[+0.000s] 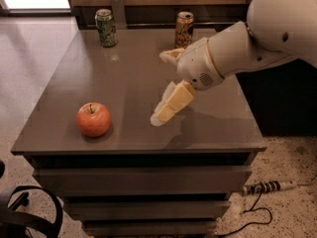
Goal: Move apple near green can
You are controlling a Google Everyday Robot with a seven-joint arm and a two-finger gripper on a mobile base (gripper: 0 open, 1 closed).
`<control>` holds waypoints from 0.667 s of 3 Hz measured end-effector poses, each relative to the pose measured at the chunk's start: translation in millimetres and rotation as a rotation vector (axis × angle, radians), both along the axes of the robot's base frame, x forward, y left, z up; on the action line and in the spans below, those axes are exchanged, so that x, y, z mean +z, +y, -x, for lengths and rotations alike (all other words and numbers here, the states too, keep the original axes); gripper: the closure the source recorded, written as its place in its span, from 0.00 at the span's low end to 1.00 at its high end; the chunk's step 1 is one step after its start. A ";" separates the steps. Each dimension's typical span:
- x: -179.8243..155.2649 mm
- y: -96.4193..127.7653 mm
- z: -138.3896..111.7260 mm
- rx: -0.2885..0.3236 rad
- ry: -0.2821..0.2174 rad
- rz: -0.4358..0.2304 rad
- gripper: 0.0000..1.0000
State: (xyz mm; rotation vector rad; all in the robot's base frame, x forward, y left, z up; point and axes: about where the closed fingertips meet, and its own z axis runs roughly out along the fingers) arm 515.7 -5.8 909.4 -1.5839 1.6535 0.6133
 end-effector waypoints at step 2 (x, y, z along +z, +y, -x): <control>-2.2 37.5 5.1 0.041 -0.016 -0.079 0.00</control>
Offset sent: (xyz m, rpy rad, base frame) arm -0.0028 0.0264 -0.0040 0.0608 -0.0084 0.0278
